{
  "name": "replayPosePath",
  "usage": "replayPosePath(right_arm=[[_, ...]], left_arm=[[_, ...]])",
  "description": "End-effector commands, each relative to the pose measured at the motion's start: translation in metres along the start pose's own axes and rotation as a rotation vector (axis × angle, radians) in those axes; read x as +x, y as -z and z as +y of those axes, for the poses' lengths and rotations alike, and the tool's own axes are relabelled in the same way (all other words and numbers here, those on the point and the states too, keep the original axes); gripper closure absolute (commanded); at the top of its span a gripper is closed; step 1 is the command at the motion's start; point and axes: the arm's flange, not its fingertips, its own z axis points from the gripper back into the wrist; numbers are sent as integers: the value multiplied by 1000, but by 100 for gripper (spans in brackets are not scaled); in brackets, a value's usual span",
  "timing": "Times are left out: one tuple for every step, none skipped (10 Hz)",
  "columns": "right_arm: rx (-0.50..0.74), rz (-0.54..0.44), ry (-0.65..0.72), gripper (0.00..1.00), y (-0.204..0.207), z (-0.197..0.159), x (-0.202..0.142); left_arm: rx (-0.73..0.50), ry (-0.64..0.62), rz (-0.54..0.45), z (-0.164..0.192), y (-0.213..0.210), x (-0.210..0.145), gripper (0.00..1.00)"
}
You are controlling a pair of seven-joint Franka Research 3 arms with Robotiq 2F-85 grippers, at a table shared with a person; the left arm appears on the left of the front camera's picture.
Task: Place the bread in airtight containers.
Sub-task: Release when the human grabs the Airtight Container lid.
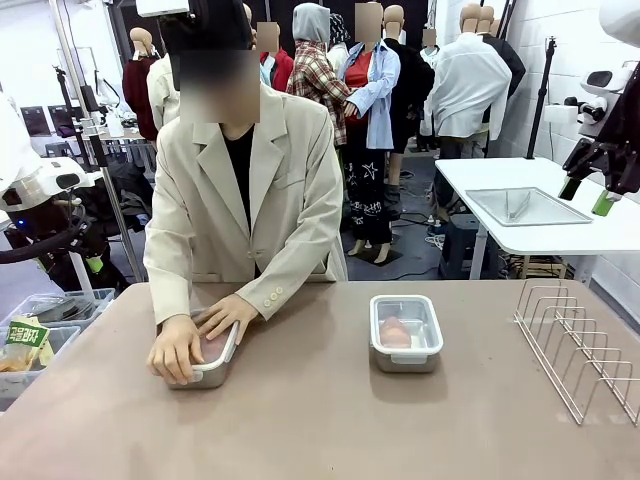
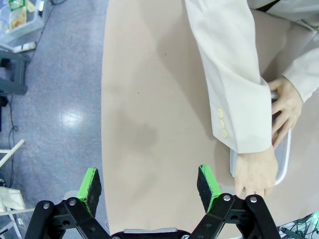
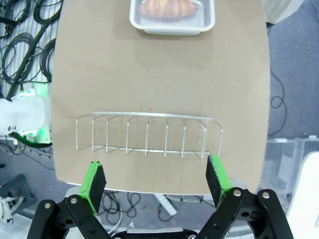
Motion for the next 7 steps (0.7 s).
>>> replayPosePath(right_arm=[[2, 1, 6, 0, 1, -1, 0], [2, 1, 6, 0, 1, -1, 0], [2, 1, 6, 0, 1, -1, 0], [2, 1, 6, 0, 1, -1, 0], [2, 1, 6, 0, 1, -1, 0], [2, 1, 6, 0, 1, -1, 0], [2, 1, 6, 0, 1, -1, 0]], left_arm=[[8, -15, -1, 0, -1, -1, 0], [8, -15, -1, 0, -1, -1, 0], [8, -15, -1, 0, -1, -1, 0], [8, -15, -1, 0, -1, -1, 0], [8, -15, -1, 0, -1, -1, 0], [8, -15, -1, 0, -1, -1, 0], [8, -15, -1, 0, -1, -1, 0]])
